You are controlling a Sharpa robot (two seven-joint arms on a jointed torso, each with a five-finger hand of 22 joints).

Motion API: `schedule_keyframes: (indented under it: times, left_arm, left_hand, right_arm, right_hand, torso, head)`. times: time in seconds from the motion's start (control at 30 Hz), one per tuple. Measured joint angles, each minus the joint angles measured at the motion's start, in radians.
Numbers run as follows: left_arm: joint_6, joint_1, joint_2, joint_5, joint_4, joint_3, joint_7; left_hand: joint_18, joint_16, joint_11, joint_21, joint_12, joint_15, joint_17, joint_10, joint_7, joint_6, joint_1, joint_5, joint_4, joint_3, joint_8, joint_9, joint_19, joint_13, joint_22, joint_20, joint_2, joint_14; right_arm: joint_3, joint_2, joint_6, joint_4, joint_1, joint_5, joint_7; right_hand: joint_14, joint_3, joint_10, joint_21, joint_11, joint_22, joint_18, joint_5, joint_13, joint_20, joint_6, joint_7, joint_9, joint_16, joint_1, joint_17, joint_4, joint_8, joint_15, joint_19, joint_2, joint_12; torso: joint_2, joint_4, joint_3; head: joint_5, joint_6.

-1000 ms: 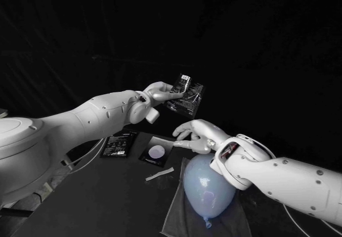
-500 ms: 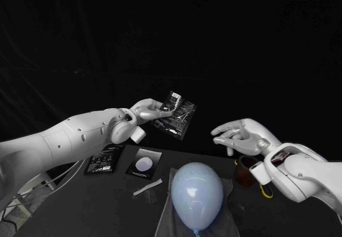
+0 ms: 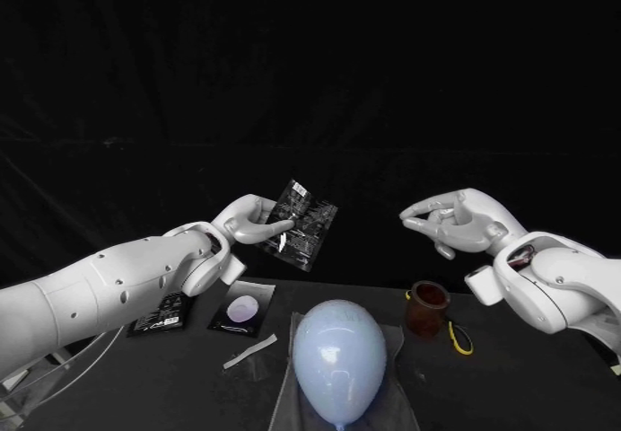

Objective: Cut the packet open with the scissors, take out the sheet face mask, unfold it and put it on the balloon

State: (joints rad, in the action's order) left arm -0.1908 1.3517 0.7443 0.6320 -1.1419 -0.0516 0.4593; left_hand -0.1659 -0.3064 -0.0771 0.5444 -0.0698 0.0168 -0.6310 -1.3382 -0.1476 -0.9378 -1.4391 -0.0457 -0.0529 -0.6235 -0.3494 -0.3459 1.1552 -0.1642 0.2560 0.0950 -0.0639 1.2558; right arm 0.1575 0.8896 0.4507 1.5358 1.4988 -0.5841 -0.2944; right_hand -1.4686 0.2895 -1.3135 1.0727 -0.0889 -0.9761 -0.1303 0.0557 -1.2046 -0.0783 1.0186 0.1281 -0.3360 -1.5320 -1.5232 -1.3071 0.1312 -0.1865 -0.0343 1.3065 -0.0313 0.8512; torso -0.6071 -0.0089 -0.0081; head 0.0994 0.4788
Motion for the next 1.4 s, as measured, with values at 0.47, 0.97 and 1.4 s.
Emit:
schedule_keyframes:
  times: [0.47, 0.97, 1.4]
  left_arm:
    - [-0.191, -0.041, -0.014, 0.131, 0.005, 0.000, 0.129]
    - [-0.221, -0.051, -0.025, 0.193, -0.006, 0.000, 0.158]
    - [-0.219, -0.052, -0.022, 0.211, -0.039, 0.000, 0.159]
  left_hand:
    - [0.005, 0.001, 0.000, 0.009, 0.000, 0.000, -0.001, 0.000, 0.001, -0.005, -0.002, 0.000, 0.004, 0.004, 0.011, -0.013, -0.008, 0.002, 0.007, 0.001, 0.002, 0.000]
    - [0.009, 0.006, 0.000, 0.017, 0.000, 0.002, -0.002, 0.000, 0.001, -0.004, -0.012, 0.000, 0.003, 0.010, 0.016, -0.014, -0.014, 0.004, 0.012, 0.000, 0.004, -0.002]
    - [0.009, 0.017, -0.004, 0.044, 0.000, 0.005, -0.006, 0.004, 0.001, -0.011, -0.028, 0.002, 0.016, 0.042, 0.022, -0.015, -0.032, 0.011, 0.032, -0.004, -0.012, -0.002]
  right_arm:
    - [-0.001, -0.136, 0.046, -0.073, 0.031, -0.251, 0.054]
    - [-0.001, -0.264, 0.114, -0.114, 0.032, -0.492, 0.153]
    - [-0.001, -0.291, 0.128, -0.131, 0.030, -0.556, 0.181]
  right_hand:
    - [-0.001, 0.079, -0.006, 0.095, -0.002, -0.121, 0.013, 0.000, -0.049, 0.008, 0.021, -0.010, -0.033, -0.022, 0.053, -0.003, -0.068, -0.034, 0.002, 0.040, 0.011, 0.216]
    - [0.000, 0.093, -0.016, 0.100, 0.009, -0.128, 0.016, 0.000, -0.106, 0.008, 0.025, -0.014, -0.044, -0.022, 0.067, -0.002, -0.082, -0.044, 0.004, 0.040, 0.014, 0.426]
    - [0.003, 0.108, -0.026, 0.067, 0.019, -0.093, 0.016, -0.004, -0.103, 0.006, -0.011, -0.006, -0.047, -0.021, 0.120, 0.000, -0.086, -0.032, 0.002, 0.023, 0.002, 0.521]
  torso:
    - [-0.001, 0.0011, -0.0003]
    - [0.000, 0.0016, -0.0006]
    - [0.000, 0.0015, -0.0004]
  head:
    - [-0.026, 0.008]
    - [-0.052, 0.004]
    - [-0.056, -0.004]
